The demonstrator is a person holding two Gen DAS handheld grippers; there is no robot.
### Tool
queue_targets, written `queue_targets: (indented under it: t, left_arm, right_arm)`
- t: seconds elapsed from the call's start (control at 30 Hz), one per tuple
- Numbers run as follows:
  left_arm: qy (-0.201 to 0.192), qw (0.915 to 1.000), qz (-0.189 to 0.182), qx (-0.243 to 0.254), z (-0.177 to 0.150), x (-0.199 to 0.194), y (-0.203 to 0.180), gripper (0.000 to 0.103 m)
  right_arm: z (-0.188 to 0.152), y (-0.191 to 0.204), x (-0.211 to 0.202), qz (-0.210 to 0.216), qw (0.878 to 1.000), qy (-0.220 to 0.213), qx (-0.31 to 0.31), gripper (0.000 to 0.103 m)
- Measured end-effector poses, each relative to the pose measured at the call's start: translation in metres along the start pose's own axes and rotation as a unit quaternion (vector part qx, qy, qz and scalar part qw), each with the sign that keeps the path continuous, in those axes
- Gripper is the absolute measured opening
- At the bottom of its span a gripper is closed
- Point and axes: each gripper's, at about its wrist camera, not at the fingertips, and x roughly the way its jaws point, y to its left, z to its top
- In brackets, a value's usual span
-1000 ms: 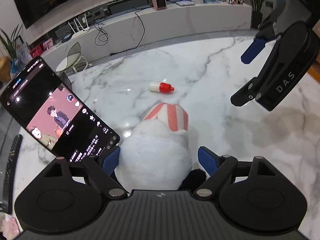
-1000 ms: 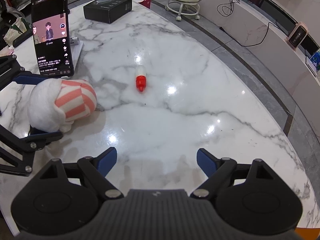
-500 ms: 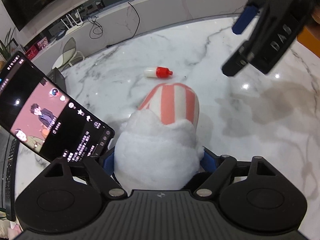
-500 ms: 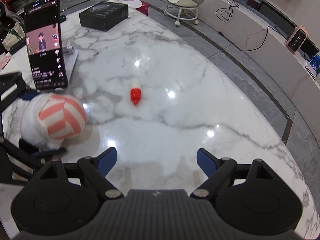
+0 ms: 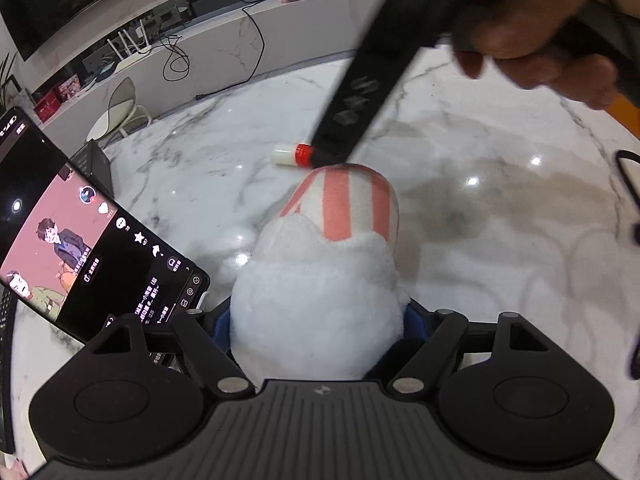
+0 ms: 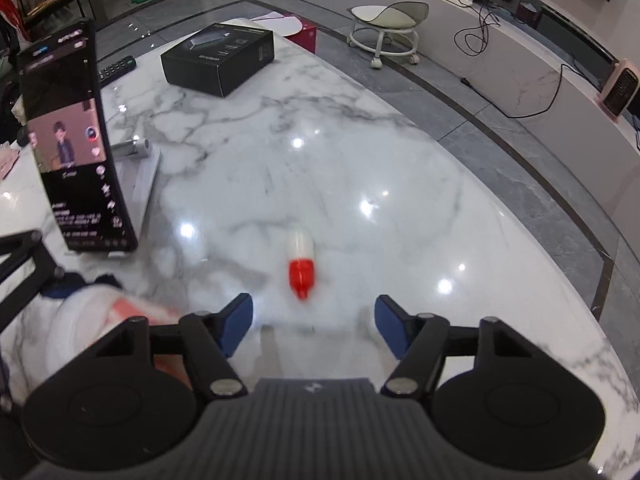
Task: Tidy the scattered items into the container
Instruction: 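Hold the plush in the left gripper while the right grasps the red-capped bottle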
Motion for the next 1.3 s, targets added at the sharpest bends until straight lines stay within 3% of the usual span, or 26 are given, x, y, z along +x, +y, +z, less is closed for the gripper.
queue_targets:
  t: [0.67, 0.8, 1.07, 1.3]
  left_arm:
    - [0.003, 0.9998, -0.013, -0.017, 0.001, 0.000, 0.006, 0.091]
    - [0.003, 0.9997, -0.014, -0.021, 0.001, -0.001, 0.006, 0.091]
    - [0.006, 0.9997, -0.010, -0.022, 0.003, -0.001, 0.003, 0.090]
    - [0.007, 0.9995, -0.013, -0.027, 0.005, -0.003, -0.004, 0.087]
  right_arm:
    - [0.016, 0.004, 0.035, 0.010, 1.000, 0.013, 0.005, 0.044]
    - [0.016, 0.005, 0.033, 0.005, 1.000, 0.011, -0.003, 0.019]
    - [-0.001, 0.003, 0.022, -0.001, 1.000, 0.022, 0.002, 0.019]
    - [-0.037, -0.005, -0.004, -0.004, 0.999, 0.026, 0.019, 0.019]
